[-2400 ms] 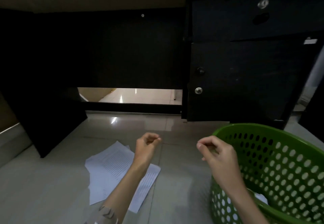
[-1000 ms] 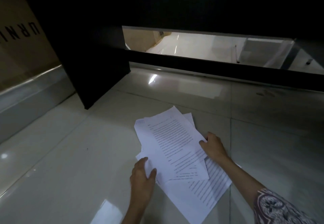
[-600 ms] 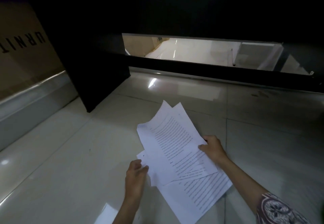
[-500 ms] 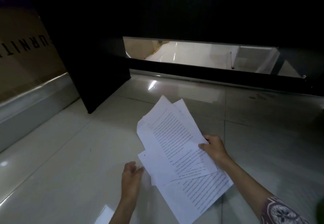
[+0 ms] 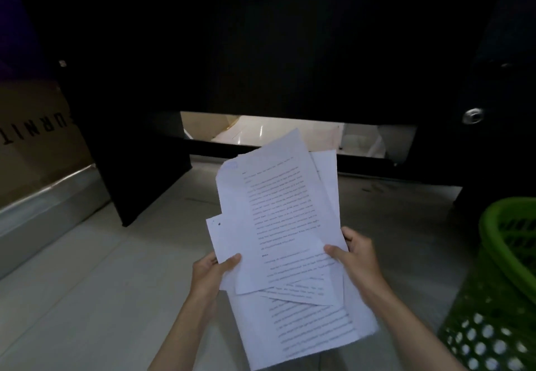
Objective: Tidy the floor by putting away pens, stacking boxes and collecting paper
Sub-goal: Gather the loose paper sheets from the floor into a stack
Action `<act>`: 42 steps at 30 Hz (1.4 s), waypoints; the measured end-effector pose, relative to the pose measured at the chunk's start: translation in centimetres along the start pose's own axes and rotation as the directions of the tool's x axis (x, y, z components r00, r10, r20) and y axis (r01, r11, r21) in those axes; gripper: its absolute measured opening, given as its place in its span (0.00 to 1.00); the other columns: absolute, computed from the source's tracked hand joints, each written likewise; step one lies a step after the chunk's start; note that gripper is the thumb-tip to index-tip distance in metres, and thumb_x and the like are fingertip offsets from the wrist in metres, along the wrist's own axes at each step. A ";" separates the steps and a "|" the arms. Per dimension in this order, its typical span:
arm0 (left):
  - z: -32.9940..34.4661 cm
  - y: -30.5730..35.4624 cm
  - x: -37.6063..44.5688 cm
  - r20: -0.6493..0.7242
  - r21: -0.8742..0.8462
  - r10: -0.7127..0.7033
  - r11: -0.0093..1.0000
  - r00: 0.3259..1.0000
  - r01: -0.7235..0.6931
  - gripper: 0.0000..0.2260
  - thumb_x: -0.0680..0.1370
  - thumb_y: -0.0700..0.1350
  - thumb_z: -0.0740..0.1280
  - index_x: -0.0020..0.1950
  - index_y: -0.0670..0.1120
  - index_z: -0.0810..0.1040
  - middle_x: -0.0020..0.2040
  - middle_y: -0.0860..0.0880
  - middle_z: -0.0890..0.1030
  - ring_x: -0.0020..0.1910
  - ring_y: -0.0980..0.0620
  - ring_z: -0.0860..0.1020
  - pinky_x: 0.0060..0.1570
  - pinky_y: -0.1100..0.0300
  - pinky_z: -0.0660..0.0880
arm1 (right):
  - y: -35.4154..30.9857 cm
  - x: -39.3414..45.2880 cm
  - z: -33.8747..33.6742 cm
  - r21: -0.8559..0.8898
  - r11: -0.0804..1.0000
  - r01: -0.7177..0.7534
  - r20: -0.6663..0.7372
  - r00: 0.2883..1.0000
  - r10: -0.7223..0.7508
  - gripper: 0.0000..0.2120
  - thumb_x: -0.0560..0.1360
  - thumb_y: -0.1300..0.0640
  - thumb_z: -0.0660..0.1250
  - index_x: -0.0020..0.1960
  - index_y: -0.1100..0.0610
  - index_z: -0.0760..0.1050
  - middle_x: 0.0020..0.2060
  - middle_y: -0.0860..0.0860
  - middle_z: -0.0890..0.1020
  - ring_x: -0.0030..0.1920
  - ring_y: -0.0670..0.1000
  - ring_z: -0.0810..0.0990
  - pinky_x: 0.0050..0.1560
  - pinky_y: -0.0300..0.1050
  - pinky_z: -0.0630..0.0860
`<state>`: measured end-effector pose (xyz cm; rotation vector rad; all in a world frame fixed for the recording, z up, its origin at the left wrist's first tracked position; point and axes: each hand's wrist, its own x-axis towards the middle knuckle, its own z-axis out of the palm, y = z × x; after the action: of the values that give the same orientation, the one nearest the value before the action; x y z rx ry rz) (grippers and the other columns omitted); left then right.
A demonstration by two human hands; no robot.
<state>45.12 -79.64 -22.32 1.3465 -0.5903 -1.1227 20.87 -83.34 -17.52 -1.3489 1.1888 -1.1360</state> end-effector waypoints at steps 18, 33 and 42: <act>13.4 14.6 -11.2 0.505 0.147 0.192 0.942 0.841 -0.303 0.11 0.65 0.37 0.74 0.46 0.43 0.82 0.40 0.51 0.86 0.37 0.54 0.84 0.33 0.64 0.80 | -16.0 -13.0 -14.8 -0.222 0.921 0.321 -0.091 0.933 -0.348 0.16 0.72 0.68 0.66 0.46 0.46 0.75 0.45 0.41 0.82 0.45 0.38 0.82 0.44 0.34 0.80; 33.4 16.2 -23.5 0.731 0.056 0.408 0.764 0.547 -0.643 0.06 0.76 0.36 0.65 0.51 0.37 0.79 0.36 0.47 0.80 0.19 0.60 0.75 0.19 0.73 0.66 | -19.0 -18.4 -30.2 -0.448 0.885 0.124 -0.572 0.722 -0.390 0.15 0.73 0.68 0.65 0.60 0.64 0.75 0.51 0.52 0.79 0.52 0.54 0.79 0.56 0.50 0.76; 35.6 7.9 -21.2 0.770 0.364 0.203 0.640 0.605 -0.677 0.08 0.76 0.40 0.66 0.54 0.39 0.78 0.40 0.44 0.82 0.24 0.57 0.77 0.20 0.67 0.69 | -12.1 -18.2 -31.8 -0.356 0.920 -0.162 -0.641 0.759 -0.114 0.08 0.72 0.69 0.66 0.51 0.69 0.77 0.50 0.62 0.82 0.45 0.56 0.79 0.47 0.53 0.77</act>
<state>7.94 -78.21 -2.50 1.1505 -1.9258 -0.9535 -11.24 -67.22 -3.34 -1.2395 2.0345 -1.4661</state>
